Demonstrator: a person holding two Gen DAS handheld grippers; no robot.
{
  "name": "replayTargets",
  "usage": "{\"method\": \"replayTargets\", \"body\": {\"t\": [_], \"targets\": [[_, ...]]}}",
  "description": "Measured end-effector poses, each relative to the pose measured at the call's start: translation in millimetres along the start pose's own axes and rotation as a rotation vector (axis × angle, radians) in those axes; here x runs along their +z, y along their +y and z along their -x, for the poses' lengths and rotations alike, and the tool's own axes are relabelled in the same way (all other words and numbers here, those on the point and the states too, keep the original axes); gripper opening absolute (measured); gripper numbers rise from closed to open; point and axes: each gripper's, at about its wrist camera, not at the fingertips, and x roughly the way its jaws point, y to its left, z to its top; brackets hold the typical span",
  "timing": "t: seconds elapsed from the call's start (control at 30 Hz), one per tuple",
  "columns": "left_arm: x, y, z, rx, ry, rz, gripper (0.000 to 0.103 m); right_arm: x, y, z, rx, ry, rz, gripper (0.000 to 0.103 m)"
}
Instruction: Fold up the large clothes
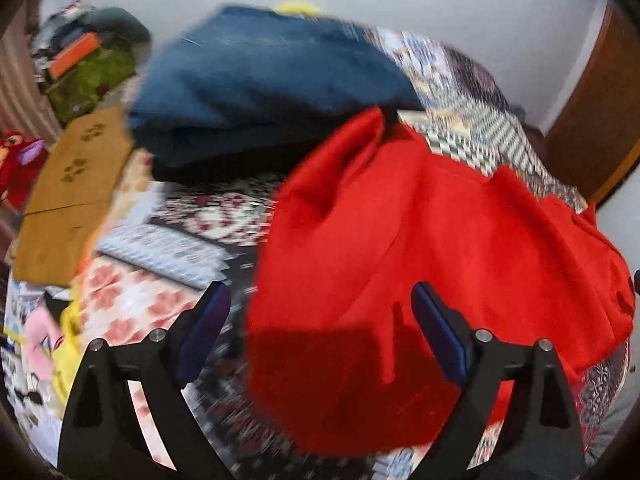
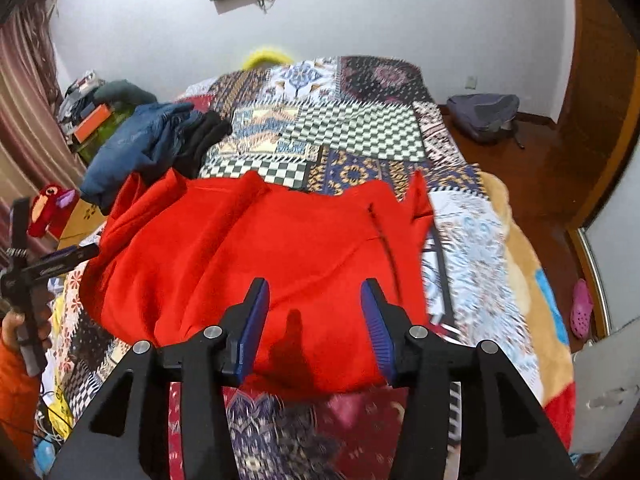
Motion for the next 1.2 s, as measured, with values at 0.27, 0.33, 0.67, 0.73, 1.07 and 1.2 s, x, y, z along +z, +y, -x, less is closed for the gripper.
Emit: {"method": "replayTargets", "body": {"t": [0.27, 0.33, 0.67, 0.73, 1.07, 1.2], "targets": [[44, 21, -59, 0.065, 0.095, 0.001, 0.092, -8, -7, -23, -0.007, 0.044, 0.051, 0.044], [51, 43, -57, 0.101, 0.066, 0.066, 0.093, -12, -10, -22, 0.001, 0.043, 0.063, 0.044], [11, 110, -35, 0.053, 0.05, 0.314, 0.096, -13, -6, -19, -0.022, 0.039, 0.071, 0.044], [4, 109, -19, 0.068, 0.028, 0.302, 0.096, -11, -5, -15, -0.026, 0.04, 0.062, 0.044], [-31, 78, 54, -0.12, -0.025, 0.293, 0.096, -15, 3, 12, -0.02, -0.001, 0.033, 0.044], [-57, 64, 59, -0.209, 0.025, 0.34, 0.096, -18, 10, 18, -0.018, -0.009, 0.048, 0.044]]}}
